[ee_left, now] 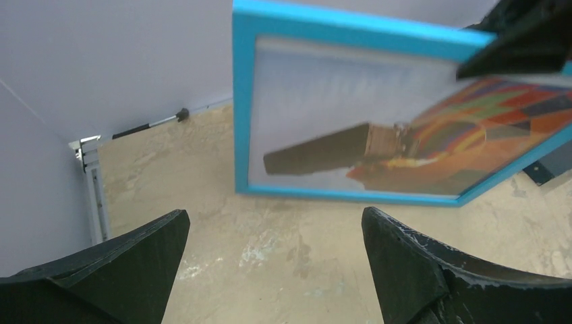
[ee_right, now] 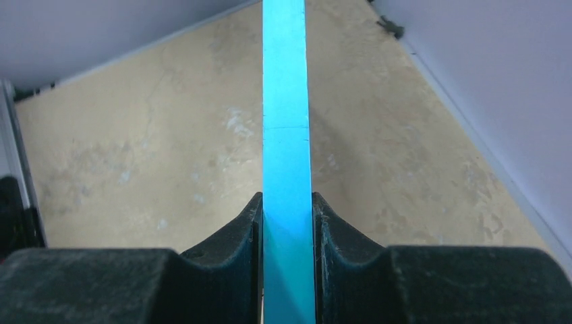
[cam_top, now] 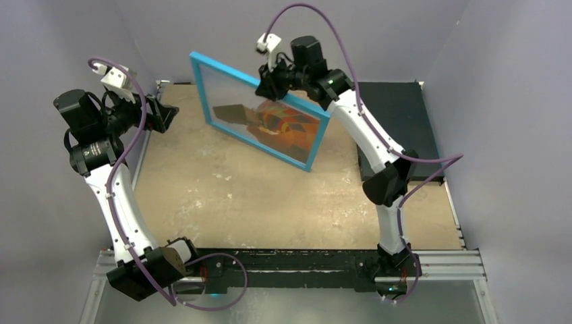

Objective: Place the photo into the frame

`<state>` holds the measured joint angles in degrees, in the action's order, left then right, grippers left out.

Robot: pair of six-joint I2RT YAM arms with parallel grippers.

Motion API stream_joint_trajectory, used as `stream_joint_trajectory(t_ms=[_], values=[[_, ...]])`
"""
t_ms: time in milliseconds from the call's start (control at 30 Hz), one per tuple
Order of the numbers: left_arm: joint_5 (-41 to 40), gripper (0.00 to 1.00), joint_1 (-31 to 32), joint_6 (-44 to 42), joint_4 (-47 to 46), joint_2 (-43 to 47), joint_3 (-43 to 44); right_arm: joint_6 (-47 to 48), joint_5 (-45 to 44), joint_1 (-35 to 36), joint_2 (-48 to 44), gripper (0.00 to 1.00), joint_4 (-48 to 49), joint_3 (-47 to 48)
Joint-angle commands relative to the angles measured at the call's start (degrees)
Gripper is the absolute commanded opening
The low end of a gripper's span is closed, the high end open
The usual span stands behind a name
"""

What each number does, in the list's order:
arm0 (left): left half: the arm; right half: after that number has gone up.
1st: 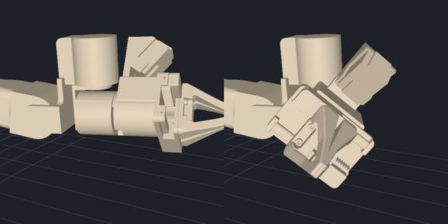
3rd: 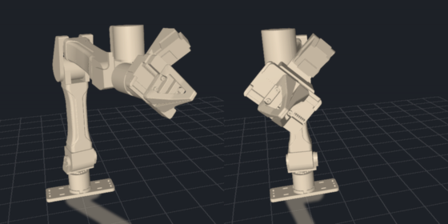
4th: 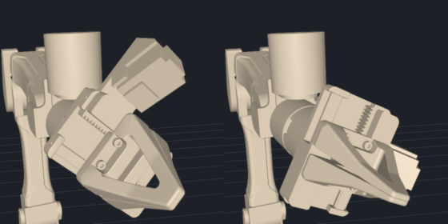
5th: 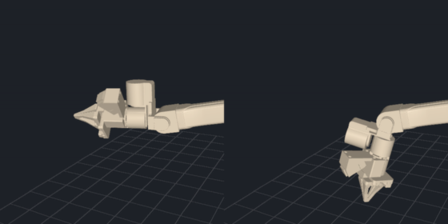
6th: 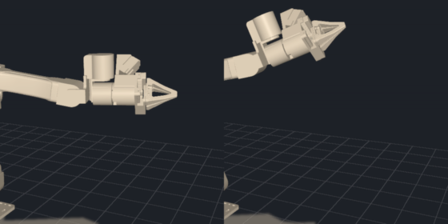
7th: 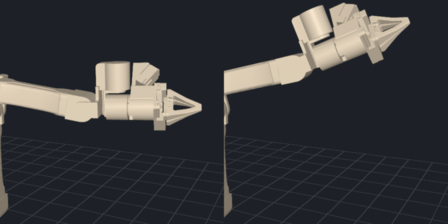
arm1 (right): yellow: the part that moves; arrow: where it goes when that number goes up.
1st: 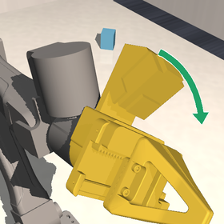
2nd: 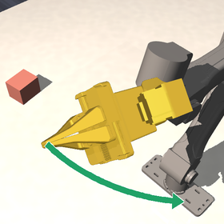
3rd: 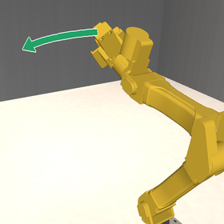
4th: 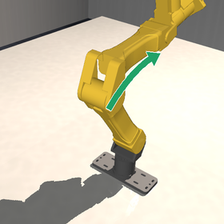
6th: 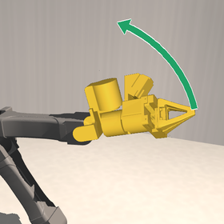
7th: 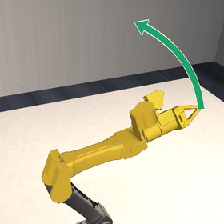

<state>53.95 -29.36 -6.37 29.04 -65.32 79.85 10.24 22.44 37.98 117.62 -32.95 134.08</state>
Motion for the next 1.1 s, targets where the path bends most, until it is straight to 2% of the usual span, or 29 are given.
stream_joint_trajectory(t_ms=[0, 233, 400, 533, 1067], values=[[-2.22, 0.97, -0.52, -5.48, 6.17, 1.28, 0.97, -11.36, 10.17, -4.79, 4.1, 0.0, 3.49, 0.04], [-1.84, 0.94, -0.54, -4.57, 7.68, -1.43, 2.67, -15.49, 7.68, -8.98, 6.41, 0.0, 5.67, 0.73], [-1.56, 0.94, -0.51, -3.44, 6.18, -1.74, 1.72, -17.52, 1.0, -11.71, 5.82, 0.0, 8.06, 0.9], [0.13, 0.96, -0.46, -2.55, 6.11, -2.64, 1.13, -19.73, -4.46, -13.4, 3.16, 0.0, 13.29, -3.09], [3.69, 0.9, -0.49, -1.06, 10.46, -7.97, 2.92, -25.94, -1.03, -21.52, 4.33, 0.0, 15.5, -6.72]])
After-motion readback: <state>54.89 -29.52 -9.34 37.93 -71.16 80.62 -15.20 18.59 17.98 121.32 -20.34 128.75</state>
